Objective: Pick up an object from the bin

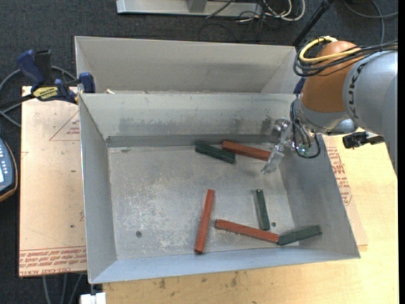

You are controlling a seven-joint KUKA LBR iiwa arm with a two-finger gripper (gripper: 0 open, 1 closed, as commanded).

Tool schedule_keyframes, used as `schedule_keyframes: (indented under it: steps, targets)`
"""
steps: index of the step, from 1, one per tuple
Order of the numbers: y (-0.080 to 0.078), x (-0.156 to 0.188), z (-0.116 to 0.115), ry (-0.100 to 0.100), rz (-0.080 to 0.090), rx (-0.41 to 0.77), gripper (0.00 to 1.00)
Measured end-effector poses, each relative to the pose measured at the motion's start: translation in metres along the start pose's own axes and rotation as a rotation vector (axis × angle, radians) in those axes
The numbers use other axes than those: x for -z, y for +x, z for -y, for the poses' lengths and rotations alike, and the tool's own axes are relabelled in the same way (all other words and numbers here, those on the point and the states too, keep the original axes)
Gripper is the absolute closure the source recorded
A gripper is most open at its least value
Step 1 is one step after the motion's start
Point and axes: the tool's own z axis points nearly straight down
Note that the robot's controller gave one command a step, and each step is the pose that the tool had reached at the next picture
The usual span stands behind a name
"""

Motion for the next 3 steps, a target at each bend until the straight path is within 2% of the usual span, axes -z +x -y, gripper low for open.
schedule_keyframes:
  steps: [1, 2, 3]
  targets:
    - [-0.001, 0.015, -0.007, 0.0, 0.0, -0.008, 0.0]
    - [0.011, -0.033, -0.008, 0.002, -0.007, -0.126, 0.0]
    - [0.01, -0.033, -0.009, 0.002, -0.003, -0.124, 0.0]
